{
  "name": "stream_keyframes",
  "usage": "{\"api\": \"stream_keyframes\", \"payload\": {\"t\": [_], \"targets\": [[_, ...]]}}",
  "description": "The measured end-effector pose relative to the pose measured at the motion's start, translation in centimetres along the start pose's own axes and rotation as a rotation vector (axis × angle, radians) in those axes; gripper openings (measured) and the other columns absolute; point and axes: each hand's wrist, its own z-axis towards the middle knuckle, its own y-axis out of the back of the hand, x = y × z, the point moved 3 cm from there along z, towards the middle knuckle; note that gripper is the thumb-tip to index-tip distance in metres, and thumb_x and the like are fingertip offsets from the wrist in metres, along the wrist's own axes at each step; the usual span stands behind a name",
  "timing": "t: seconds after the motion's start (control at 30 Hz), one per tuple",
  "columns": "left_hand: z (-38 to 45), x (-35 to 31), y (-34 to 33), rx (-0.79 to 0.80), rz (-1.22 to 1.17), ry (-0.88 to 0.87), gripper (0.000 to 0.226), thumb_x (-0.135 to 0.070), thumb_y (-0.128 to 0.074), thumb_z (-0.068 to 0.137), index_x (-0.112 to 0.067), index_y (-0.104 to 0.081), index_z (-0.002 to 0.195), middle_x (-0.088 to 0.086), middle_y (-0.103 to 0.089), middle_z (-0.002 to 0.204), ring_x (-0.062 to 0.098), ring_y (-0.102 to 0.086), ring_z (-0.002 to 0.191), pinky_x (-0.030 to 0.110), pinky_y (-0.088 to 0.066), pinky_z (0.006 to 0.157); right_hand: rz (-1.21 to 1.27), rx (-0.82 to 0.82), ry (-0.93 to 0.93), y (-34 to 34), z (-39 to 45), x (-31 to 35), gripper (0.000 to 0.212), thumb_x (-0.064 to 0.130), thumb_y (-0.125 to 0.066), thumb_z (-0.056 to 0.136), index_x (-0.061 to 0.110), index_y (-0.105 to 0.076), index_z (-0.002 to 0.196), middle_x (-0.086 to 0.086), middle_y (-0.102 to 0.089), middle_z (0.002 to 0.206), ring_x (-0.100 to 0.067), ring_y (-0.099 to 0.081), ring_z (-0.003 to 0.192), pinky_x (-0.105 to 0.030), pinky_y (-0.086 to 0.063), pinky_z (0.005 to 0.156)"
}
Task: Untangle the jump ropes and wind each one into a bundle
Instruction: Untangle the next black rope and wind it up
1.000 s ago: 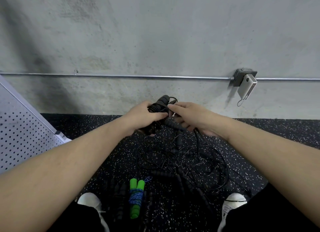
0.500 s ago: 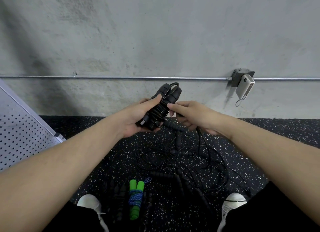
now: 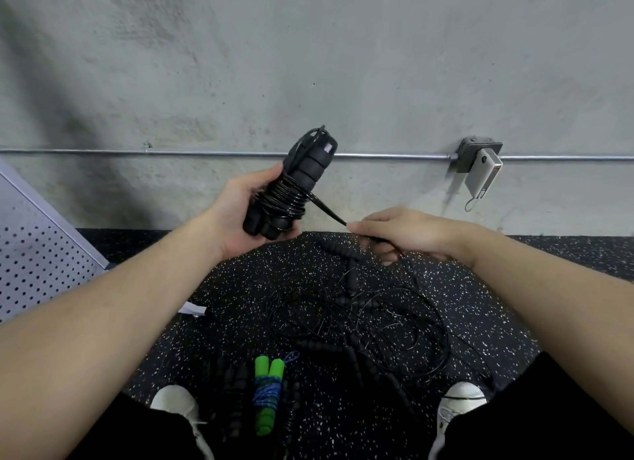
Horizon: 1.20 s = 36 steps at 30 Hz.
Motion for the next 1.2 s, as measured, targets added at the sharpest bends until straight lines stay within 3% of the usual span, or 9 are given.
{"api": "stream_keyframes", "payload": {"t": [0.13, 0.3, 0.4, 0.47, 0.53, 0.63, 0.77, 0.9, 1.2], "targets": [[-0.5, 0.3, -0.6, 0.101, 0.154, 0.049, 0.04, -0.04, -0.06, 0.083, -0.005, -0.069, 0.1, 0.013, -0.068, 0.081, 0.025, -0.065, 0.063, 0.038, -0.06, 0.057, -0.062, -0.184, -0.054, 1.1, 0.8, -0.9, 0.049, 0.068, -0.064, 0.076, 0.021, -0.056, 0.066, 0.005, -0.05, 0.051, -0.012, -0.045, 0.046, -0.027, -0.05, 0.074], [-0.7, 0.5, -1.3, 0.173, 0.328, 0.064, 0.025, -0.035, -0.068, 0.085, -0.012, -0.071, 0.095, 0.009, -0.071, 0.08, 0.023, -0.069, 0.065, 0.04, -0.062, 0.058, 0.05, -0.147, -0.047, 1.4, 1.1, -1.0, 0.041, 0.056, -0.067, 0.078, 0.023, -0.07, 0.102, 0.011, -0.049, 0.057, -0.01, -0.045, 0.053, -0.027, -0.046, 0.075], [-0.7, 0.7, -1.6, 0.222, 0.5, 0.066, 0.031, -0.035, -0.07, 0.084, -0.018, -0.063, 0.11, 0.007, -0.074, 0.089, 0.024, -0.071, 0.073, 0.04, -0.063, 0.061, 0.085, -0.142, -0.041, 1.6, 0.9, -1.0, 0.012, 0.041, -0.067, 0.087, 0.034, -0.075, 0.094, 0.011, -0.048, 0.054, -0.01, -0.045, 0.054, -0.031, -0.047, 0.078], [-0.5, 1.1, -1.9, 0.22, 0.588, 0.093, 0.037, -0.032, -0.077, 0.084, -0.021, -0.061, 0.116, 0.012, -0.073, 0.097, 0.028, -0.073, 0.075, 0.042, -0.063, 0.062, 0.134, -0.19, -0.039, 1.9, 1.3, -1.5, 0.033, 0.017, -0.062, 0.095, 0.034, -0.075, 0.07, 0.009, -0.049, 0.052, -0.011, -0.043, 0.052, -0.033, -0.044, 0.075], [-0.1, 1.5, -2.2, 0.232, 0.72, 0.084, 0.044, -0.031, -0.081, 0.08, -0.031, -0.062, 0.119, 0.012, -0.073, 0.107, 0.032, -0.075, 0.085, 0.043, -0.063, 0.068, 0.205, -0.237, -0.032, 1.9, 1.6, -1.8, 0.03, 0.007, -0.06, 0.094, 0.024, -0.076, 0.076, 0.004, -0.057, 0.056, -0.012, -0.045, 0.054, -0.03, -0.04, 0.067], [0.0, 1.8, -2.9, 0.295, 1.011, 0.024, 0.055, -0.034, -0.084, 0.079, -0.043, -0.058, 0.127, -0.002, -0.071, 0.122, 0.023, -0.073, 0.104, 0.038, -0.062, 0.084, 0.203, -0.257, -0.027, 1.5, 1.5, -1.2, 0.005, 0.021, -0.077, 0.084, 0.018, -0.079, 0.087, -0.009, -0.068, 0.067, -0.02, -0.053, 0.067, -0.03, -0.043, 0.071], [0.3, 2.5, -3.4, 0.258, 1.14, 0.048, 0.067, -0.032, -0.085, 0.081, -0.032, -0.044, 0.134, -0.005, -0.072, 0.118, 0.015, -0.076, 0.087, 0.028, -0.06, 0.071, 0.174, -0.29, -0.023, 1.4, 1.7, -0.4, 0.017, 0.029, -0.085, 0.074, 0.02, -0.08, 0.087, 0.004, -0.068, 0.063, -0.013, -0.055, 0.061, -0.024, -0.045, 0.069], [0.8, 3.6, -3.5, 0.25, 1.409, -0.018, 0.072, -0.049, -0.08, 0.083, -0.037, -0.044, 0.144, -0.01, -0.062, 0.136, 0.008, -0.062, 0.116, 0.028, -0.049, 0.101, 0.127, -0.312, 0.018, 1.0, 1.7, 0.4, 0.015, 0.026, -0.086, 0.074, 0.019, -0.08, 0.086, 0.003, -0.077, 0.082, -0.01, -0.067, 0.075, -0.022, -0.05, 0.076], [2.0, 4.7, -2.3, 0.033, 1.42, -0.162, 0.033, -0.052, -0.076, 0.084, -0.037, -0.064, 0.111, -0.012, -0.072, 0.091, 0.014, -0.072, 0.08, 0.031, -0.057, 0.072, -0.189, -0.382, 0.098, 0.4, 2.0, 1.3, 0.008, 0.032, -0.08, 0.084, 0.026, -0.075, 0.086, 0.008, -0.068, 0.055, 0.002, -0.053, 0.042, -0.011, -0.037, 0.044]]}}
